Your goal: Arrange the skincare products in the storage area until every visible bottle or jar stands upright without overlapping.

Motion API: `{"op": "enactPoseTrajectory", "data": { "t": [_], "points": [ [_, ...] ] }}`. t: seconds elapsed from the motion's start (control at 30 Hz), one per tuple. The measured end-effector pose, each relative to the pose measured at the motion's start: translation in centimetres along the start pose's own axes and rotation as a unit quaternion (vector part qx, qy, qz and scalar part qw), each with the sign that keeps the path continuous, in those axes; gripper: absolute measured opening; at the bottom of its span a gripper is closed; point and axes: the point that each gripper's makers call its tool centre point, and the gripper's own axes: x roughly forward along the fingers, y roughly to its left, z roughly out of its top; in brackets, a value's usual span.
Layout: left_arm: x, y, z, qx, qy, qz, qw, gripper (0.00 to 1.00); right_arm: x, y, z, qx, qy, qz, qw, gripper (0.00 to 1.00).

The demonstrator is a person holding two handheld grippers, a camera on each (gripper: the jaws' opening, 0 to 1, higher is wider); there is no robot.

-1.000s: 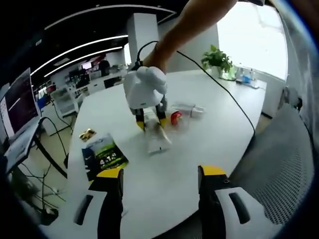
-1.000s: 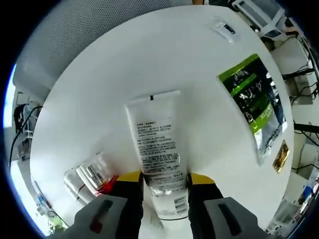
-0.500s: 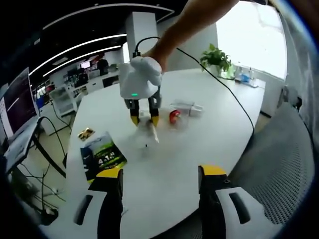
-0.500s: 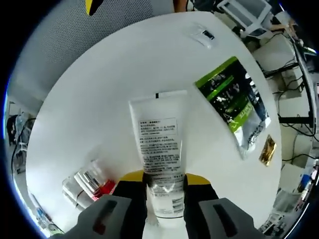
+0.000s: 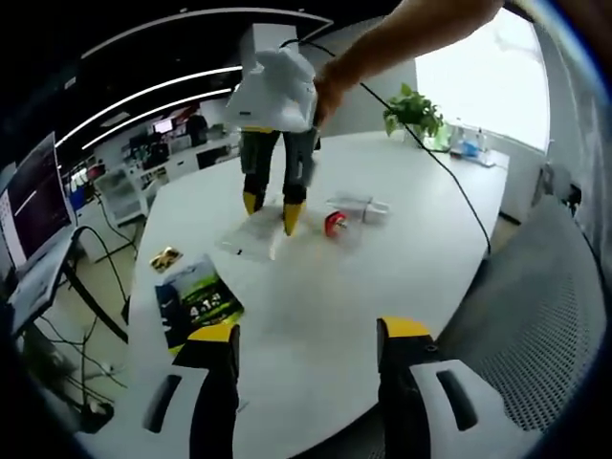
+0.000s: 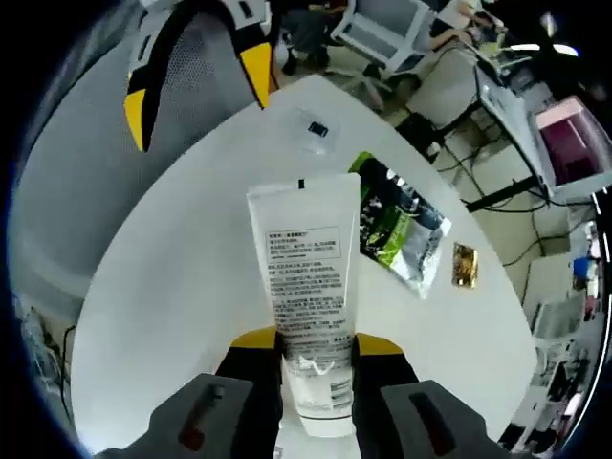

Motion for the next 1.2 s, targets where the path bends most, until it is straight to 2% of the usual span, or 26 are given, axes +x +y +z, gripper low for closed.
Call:
{"op": "enactPoseTrajectory", "data": {
  "t": [0.1, 0.2, 0.3, 0.47, 0.53, 0.77, 0.9, 1.07, 1.1, 1.17, 1.2],
  "points": [
    [0.0, 0.0, 0.1, 0.001, -0.002, 0.001, 1.0000, 0.54, -1.4, 0.5, 1.4, 0.063, -0.048, -0.030, 0.9964, 0.21],
    [0.0, -0.1, 0.1, 0.004, -0.003, -0.001, 1.0000, 0.54, -2.3, 1.2, 1.7, 0.100, -0.060, -0.049, 0.9919, 0.21],
    [-0.1, -0.1, 0.3, 0.006, -0.006, 0.000, 1.0000, 0.54, -3.4, 2.3, 2.8, 0.159, -0.099, -0.068, 0.9800, 0.21],
    [-0.1, -0.2, 0.4, 0.009, -0.008, 0.000, 0.9999, 0.54, -4.3, 4.5, 3.0, 0.193, -0.110, -0.084, 0.9715, 0.21],
    [-0.1, -0.2, 0.4, 0.009, -0.009, -0.002, 0.9999, 0.55, -4.6, 5.0, 3.2, 0.223, -0.119, -0.088, 0.9635, 0.21],
    [0.0, -0.3, 0.3, 0.011, -0.005, -0.003, 0.9999, 0.54, -6.4, 5.8, 3.7, 0.268, -0.151, -0.118, 0.9442, 0.21],
    [0.0, -0.4, 0.3, 0.012, -0.004, -0.006, 0.9999, 0.55, -7.7, 6.2, 3.8, 0.307, -0.178, -0.136, 0.9250, 0.21],
    [0.0, -0.5, 0.3, 0.012, -0.004, -0.007, 0.9999, 0.54, -8.9, 7.3, 3.7, 0.365, -0.215, -0.164, 0.8907, 0.21],
    [0.0, -0.5, 0.3, 0.012, -0.005, -0.008, 0.9999, 0.54, -9.1, 7.5, 3.7, 0.378, -0.224, -0.166, 0.8827, 0.22],
    [0.0, -0.6, 0.3, 0.013, -0.002, -0.010, 0.9999, 0.53, -9.4, 8.2, 3.7, 0.422, -0.247, -0.160, 0.8576, 0.22],
    [-0.1, -0.7, 0.5, 0.013, -0.006, -0.012, 0.9998, 0.54, -9.6, 8.5, 3.8, 0.441, -0.265, -0.160, 0.8425, 0.22]
  ]
}}
